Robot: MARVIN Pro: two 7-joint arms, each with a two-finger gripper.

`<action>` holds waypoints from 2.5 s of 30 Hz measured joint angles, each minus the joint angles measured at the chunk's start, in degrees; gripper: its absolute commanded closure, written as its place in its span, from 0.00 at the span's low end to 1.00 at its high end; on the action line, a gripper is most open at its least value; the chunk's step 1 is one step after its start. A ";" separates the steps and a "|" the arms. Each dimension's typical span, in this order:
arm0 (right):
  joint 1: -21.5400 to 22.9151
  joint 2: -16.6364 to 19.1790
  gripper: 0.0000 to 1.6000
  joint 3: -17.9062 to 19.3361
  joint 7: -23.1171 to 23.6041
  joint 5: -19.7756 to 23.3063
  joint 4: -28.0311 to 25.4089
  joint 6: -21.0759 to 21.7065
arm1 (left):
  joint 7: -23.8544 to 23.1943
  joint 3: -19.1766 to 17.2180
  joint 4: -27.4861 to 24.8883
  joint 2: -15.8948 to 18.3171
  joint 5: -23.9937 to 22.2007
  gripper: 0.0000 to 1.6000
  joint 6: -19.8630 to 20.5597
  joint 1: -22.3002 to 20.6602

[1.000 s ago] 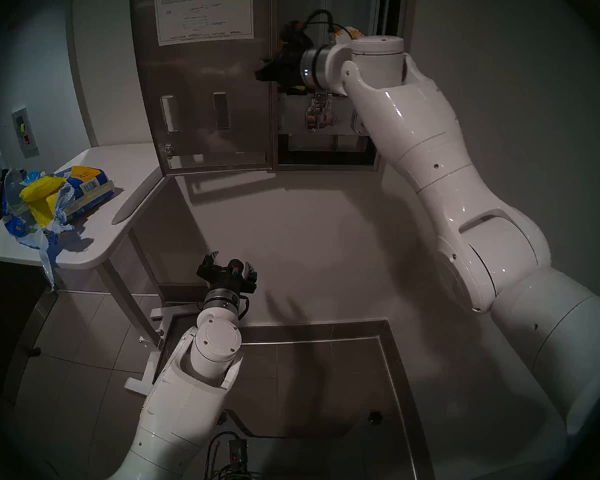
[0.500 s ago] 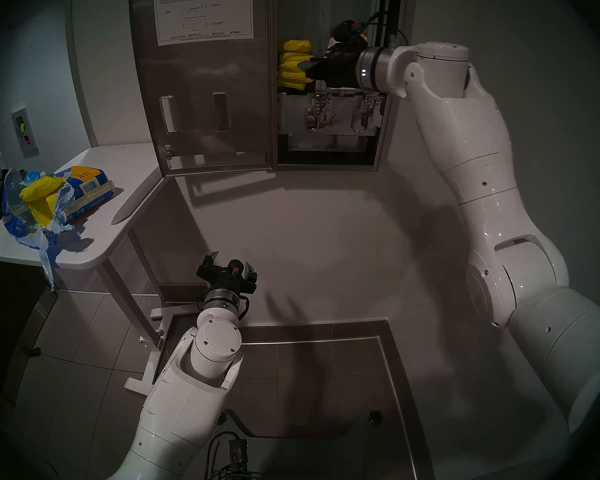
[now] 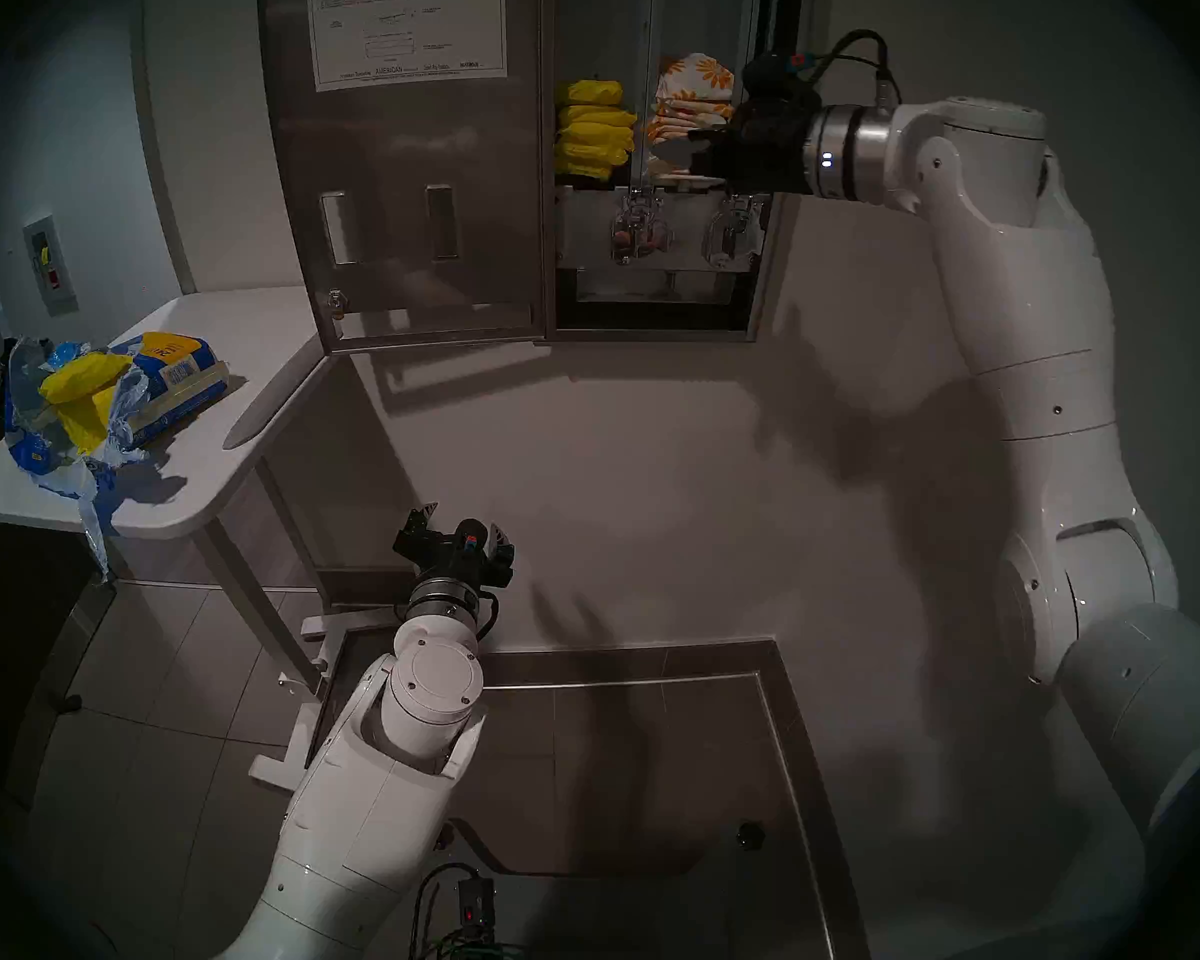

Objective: Open the dispenser door, put the pads inside, close the door

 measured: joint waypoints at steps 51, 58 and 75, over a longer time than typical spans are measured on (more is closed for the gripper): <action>-37.47 -1.00 1.00 31.00 -12.65 -0.42 -11.08 1.78 | 0.04 0.04 -0.12 0.11 -0.07 0.00 0.02 0.00; -40.36 -1.99 1.00 31.68 -11.65 0.32 -11.81 1.93 | 0.04 0.04 -0.13 0.13 -0.07 0.00 0.02 0.00; -43.09 -4.53 1.00 30.97 -11.13 1.12 -12.48 4.05 | 0.04 0.06 -0.14 0.16 -0.10 0.00 0.03 0.00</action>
